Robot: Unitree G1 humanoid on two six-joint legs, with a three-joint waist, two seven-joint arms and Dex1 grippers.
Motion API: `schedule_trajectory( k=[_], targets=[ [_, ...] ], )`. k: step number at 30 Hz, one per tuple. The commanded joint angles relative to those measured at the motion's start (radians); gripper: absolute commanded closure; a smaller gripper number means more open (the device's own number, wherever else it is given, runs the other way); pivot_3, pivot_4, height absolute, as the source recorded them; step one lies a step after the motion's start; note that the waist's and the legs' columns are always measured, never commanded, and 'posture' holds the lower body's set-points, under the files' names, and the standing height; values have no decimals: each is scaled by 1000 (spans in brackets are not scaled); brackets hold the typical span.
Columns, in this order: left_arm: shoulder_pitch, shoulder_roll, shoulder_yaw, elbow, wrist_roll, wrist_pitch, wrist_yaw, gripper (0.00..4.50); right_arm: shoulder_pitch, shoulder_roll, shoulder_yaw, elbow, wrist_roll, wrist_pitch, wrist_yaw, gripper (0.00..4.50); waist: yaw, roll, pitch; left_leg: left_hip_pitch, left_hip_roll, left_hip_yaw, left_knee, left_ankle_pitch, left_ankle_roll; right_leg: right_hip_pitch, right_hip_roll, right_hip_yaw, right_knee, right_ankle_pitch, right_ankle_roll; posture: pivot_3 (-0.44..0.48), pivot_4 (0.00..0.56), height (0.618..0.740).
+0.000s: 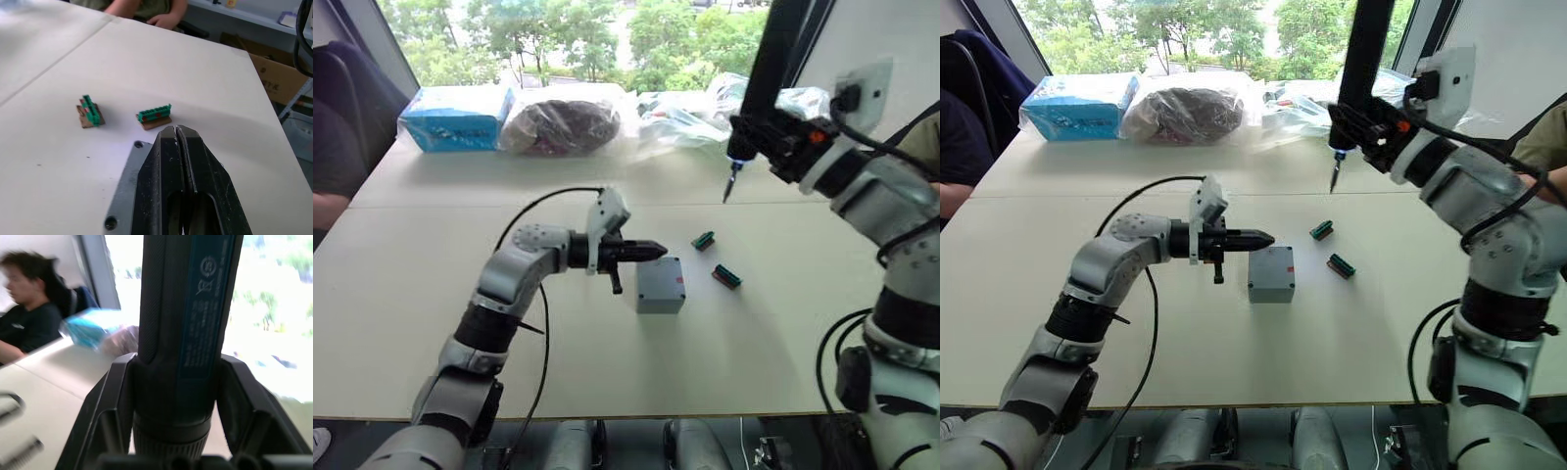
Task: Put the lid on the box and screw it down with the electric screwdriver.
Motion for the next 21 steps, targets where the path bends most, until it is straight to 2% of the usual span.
schedule_trajectory(
  k=[1,5,11,21],
  targets=[
    [2,114,-7,-49,29,-44,-75,4500,36,-182,8,159,-32,210,64,2700,1,-1,1,0,0,0,0,0,1,0,0,-1,-1,0,0,0,150,740],
    [49,196,-77,-151,35,-69,-153,4500,50,-220,47,283,-50,345,101,2700,-14,4,5,-1,-1,4,0,-1,2,-2,-1,2,-2,0,0,0,150,740],
    [94,189,-104,-265,24,-63,-132,4500,47,-222,150,377,-125,339,142,2700,-5,6,6,-1,2,4,0,-1,1,-4,4,3,1,0,1,0,150,740],
    [120,203,-104,-311,13,-24,-93,4500,15,-221,312,495,-260,233,234,2700,-5,5,6,-2,1,4,2,-1,1,-4,8,2,1,1,2,0,150,740]
  ],
)
